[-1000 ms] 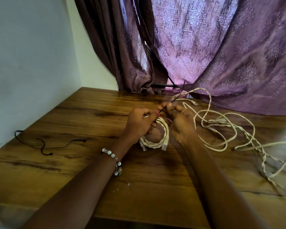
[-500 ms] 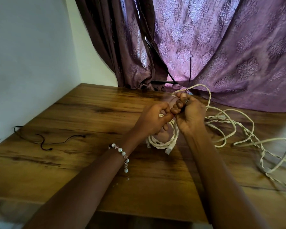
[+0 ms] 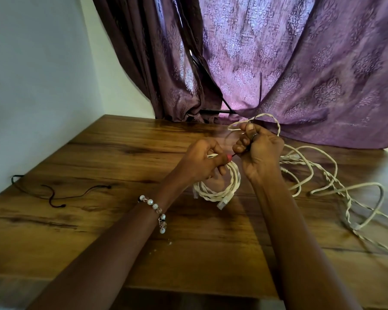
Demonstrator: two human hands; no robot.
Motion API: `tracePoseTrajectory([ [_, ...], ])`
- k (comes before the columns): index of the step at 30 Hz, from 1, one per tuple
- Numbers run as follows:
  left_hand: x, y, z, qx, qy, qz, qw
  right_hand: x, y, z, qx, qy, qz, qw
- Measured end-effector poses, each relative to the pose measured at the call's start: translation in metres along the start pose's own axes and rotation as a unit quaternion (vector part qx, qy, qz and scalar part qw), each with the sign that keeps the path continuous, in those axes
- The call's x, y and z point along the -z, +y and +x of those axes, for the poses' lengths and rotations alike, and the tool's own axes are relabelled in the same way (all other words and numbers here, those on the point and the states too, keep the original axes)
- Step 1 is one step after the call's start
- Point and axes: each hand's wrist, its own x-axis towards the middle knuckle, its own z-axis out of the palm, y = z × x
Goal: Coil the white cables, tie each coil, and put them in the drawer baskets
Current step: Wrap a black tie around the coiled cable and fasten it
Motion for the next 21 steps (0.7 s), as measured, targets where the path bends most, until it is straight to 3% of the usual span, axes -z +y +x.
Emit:
tracePoseTrajectory([
  [4,-0.002,0.006,-0.008,-0.009,-0.044,-0.041,0.998,0.006,-0.002,0.003,-0.024,-0.004,-0.008,1.000],
  [11,-0.004,0.013,-0.018,-0.013,-0.084,-0.119,0.989,0.012,0.002,0.006,-0.191,-0.016,-0.020,0.981],
  [15,0.005,0.009,-0.020,-0.037,-0.083,-0.132,0.987,0.014,0.009,0.000,-0.257,-0.055,-0.111,0.958],
  [19,0.007,0.006,-0.019,-0.104,-0.035,-0.001,0.994,0.010,0.007,-0.008,-0.298,-0.129,-0.133,0.936],
  [21,0.010,0.003,-0.016,-0.196,0.022,0.109,0.974,0.011,0.008,-0.012,-0.285,-0.155,-0.168,0.931],
])
